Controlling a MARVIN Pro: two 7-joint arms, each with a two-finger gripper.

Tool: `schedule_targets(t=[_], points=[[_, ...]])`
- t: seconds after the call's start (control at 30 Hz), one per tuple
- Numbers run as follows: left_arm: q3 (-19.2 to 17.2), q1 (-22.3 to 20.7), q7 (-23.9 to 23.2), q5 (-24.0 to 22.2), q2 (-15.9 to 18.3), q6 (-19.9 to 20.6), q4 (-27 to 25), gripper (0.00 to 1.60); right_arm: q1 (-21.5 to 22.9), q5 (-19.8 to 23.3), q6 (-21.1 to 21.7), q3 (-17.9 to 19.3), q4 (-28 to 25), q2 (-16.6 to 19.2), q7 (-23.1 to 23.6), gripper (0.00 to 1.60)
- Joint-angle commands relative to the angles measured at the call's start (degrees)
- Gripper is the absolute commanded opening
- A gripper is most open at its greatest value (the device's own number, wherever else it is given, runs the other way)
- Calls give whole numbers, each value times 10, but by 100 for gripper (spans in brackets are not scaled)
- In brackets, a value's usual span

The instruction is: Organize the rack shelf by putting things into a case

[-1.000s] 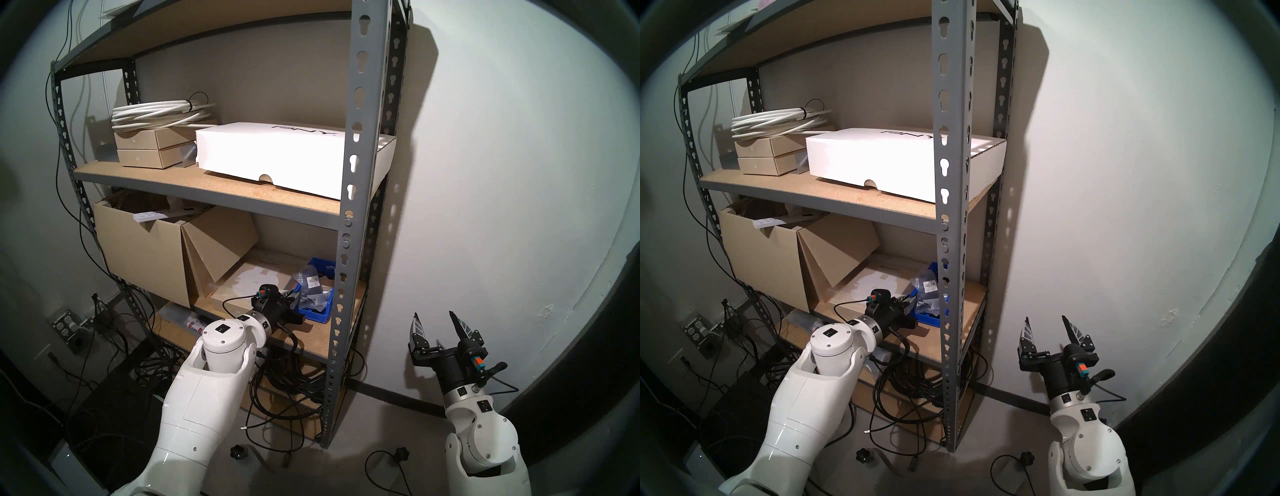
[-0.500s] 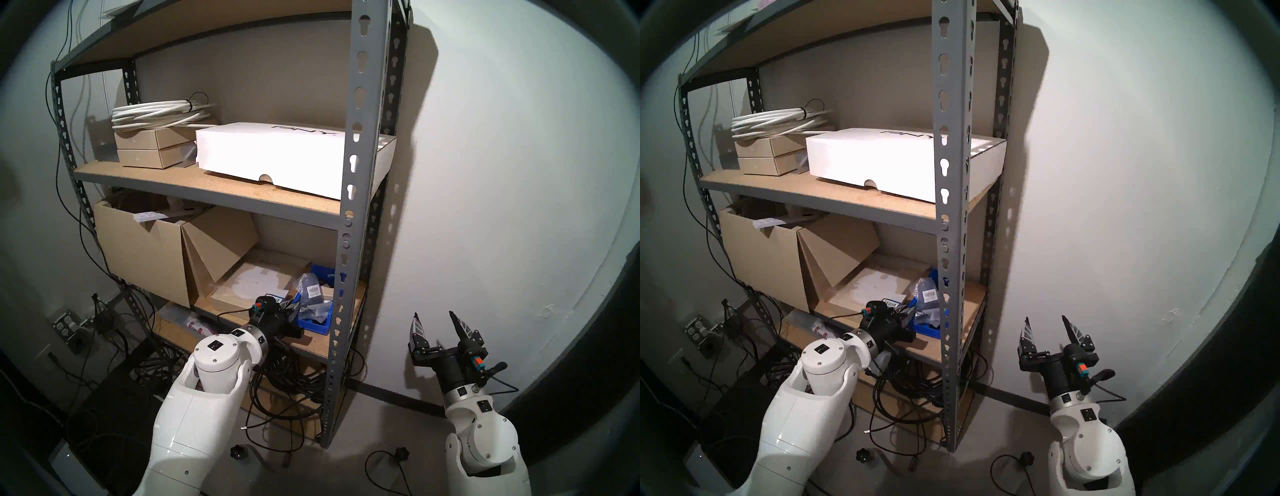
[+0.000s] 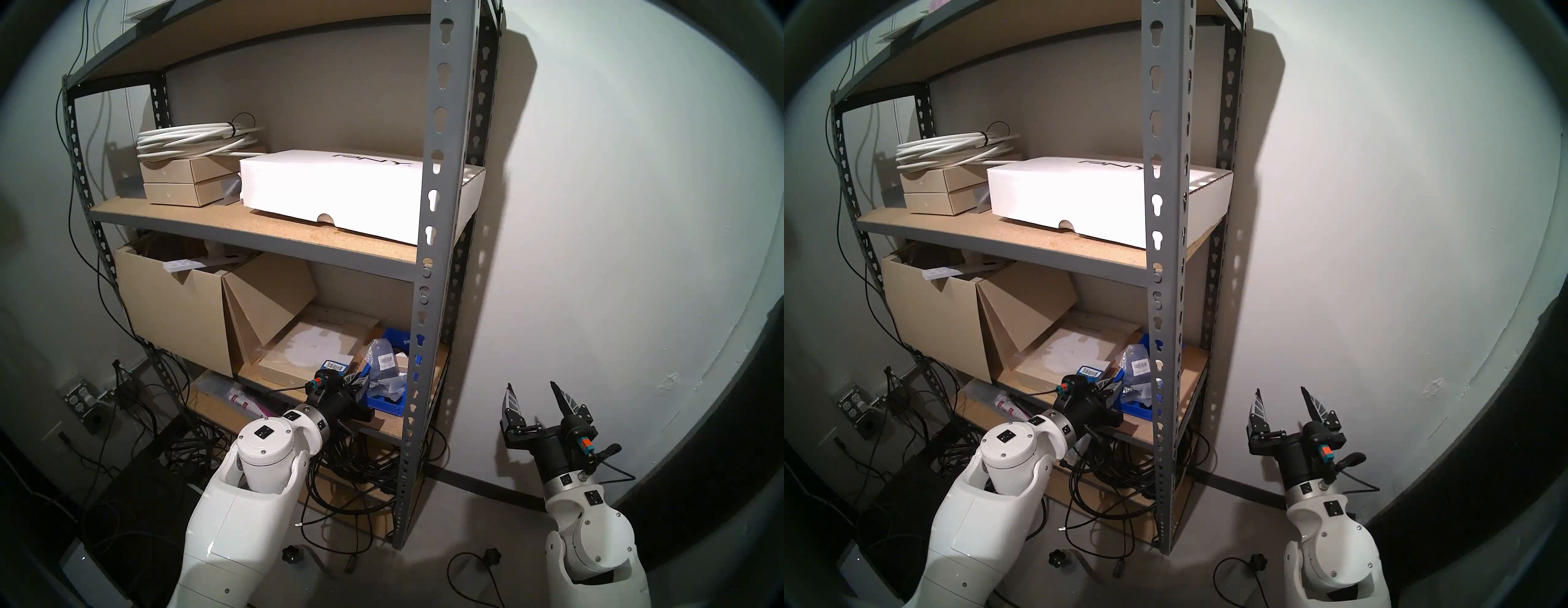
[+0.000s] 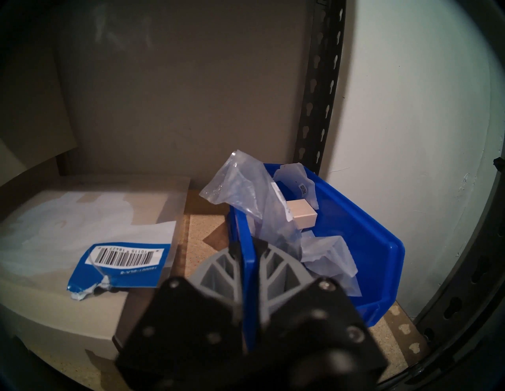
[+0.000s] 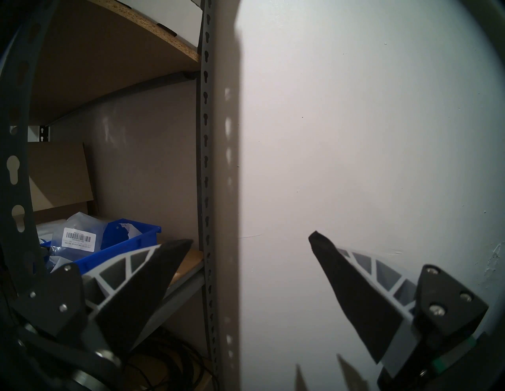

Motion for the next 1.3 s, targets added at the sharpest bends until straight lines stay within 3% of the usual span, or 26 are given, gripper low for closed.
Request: schedule_targets(t=[0.0,0.6,0.7,0.83,1.27], points=[[2,-3,1,0,-3,-4,-5,63,1,1,-2,-1,-12,-1,-1,160],[4,-5,8,2,-4,-6,8,77,1,1,-2,-1,-12,-1,-1,160],[4,-7,9,2,-4,-8,13,97,1,1,-2,-1,-12,-1,-1,160],[6,-12,11,2,-5,-12,22,83,1,1,-2,-1,-12,-1,-1,160],[18,-40,27,7,-16,-21,49,76,1,1,-2,-1,-12,-1,-1,160]])
